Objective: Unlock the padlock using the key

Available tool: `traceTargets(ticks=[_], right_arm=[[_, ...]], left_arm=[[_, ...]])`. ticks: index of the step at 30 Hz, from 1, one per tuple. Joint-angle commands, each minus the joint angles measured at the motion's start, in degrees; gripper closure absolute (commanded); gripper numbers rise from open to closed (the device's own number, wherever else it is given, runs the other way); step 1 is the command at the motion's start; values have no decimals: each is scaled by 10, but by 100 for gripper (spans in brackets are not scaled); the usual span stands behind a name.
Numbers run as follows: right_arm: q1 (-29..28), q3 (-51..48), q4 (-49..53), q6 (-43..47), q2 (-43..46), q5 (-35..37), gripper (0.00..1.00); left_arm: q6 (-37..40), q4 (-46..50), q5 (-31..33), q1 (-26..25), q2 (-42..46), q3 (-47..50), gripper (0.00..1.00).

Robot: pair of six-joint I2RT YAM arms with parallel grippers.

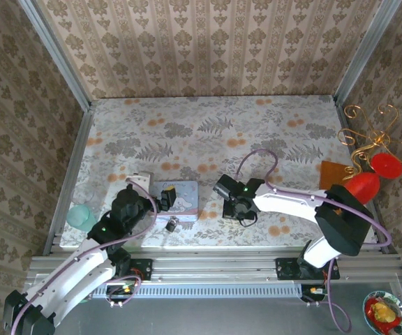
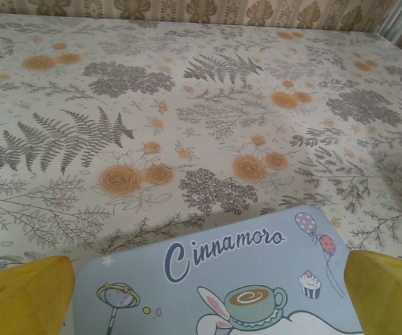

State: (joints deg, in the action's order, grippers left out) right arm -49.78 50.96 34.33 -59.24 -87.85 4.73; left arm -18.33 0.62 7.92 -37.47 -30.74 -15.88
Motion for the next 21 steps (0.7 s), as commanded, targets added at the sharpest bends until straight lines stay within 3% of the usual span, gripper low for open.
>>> traceTargets(ticks=[1, 6, 10, 14, 21], right_arm=[[-1, -16, -23, -34, 33, 11, 97], [-1, -36, -69, -57, 71, 2, 98], [-1, -5, -48, -48, 98, 2, 100], [-1, 40, -9, -29, 113, -2, 100], [-1, 116, 31, 18, 143, -8, 100]], left_arm=[[-7, 12, 20, -3, 26, 0, 0], [-24, 6, -31, -3, 18, -10, 0], [-6, -27, -83, -25, -23, -28, 0], [14, -163, -128, -56, -56, 2, 1], [87, -341, -140, -131, -165, 8, 6]])
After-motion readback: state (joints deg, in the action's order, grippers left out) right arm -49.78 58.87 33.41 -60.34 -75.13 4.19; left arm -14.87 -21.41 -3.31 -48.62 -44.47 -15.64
